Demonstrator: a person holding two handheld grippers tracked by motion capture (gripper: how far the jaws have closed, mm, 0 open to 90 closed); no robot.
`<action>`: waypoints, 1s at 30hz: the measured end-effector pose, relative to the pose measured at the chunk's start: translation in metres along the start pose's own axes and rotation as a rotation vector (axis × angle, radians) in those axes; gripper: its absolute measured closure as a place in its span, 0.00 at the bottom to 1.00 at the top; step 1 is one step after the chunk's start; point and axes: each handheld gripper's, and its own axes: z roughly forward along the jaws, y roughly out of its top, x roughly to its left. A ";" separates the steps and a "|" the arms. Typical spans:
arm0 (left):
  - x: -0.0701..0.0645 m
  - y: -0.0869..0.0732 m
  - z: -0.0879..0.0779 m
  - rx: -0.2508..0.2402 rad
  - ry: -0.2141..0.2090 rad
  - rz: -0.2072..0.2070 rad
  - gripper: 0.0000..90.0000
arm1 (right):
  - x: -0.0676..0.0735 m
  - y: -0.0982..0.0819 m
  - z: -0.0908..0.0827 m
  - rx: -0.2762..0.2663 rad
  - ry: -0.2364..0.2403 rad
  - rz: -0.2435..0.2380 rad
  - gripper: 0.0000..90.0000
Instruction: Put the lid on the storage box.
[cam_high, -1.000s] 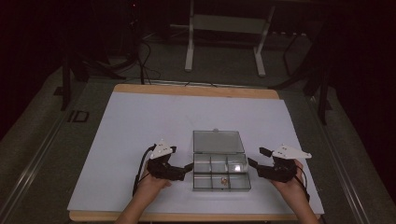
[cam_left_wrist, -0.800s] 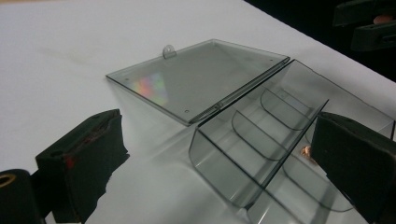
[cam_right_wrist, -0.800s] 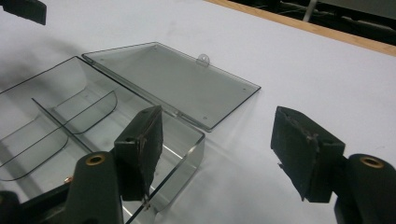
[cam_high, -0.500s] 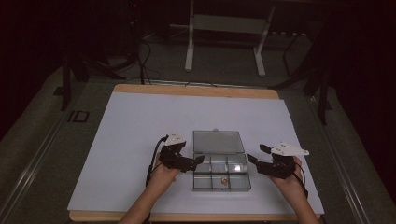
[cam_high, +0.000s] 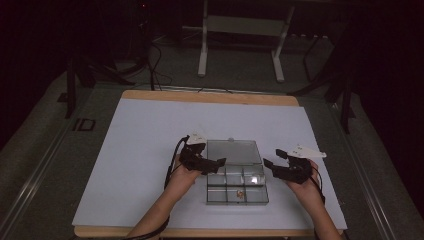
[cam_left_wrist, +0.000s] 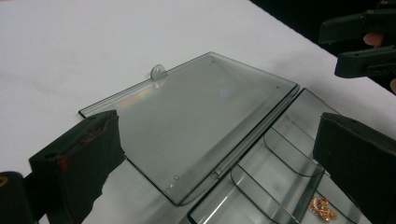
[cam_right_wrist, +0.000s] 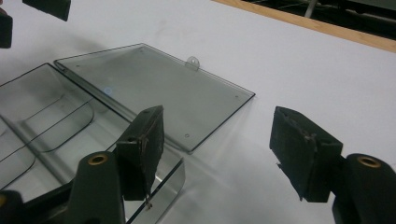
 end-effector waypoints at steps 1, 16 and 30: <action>0.002 0.001 0.002 0.004 0.003 -0.007 0.02 | -0.001 0.000 0.001 -0.001 -0.002 0.001 0.39; 0.018 0.007 0.021 0.048 0.030 -0.124 0.03 | -0.008 0.006 0.026 0.007 -0.015 0.026 0.39; 0.027 -0.001 0.031 0.115 0.073 -0.271 0.19 | -0.009 0.009 0.045 0.048 -0.005 0.066 0.42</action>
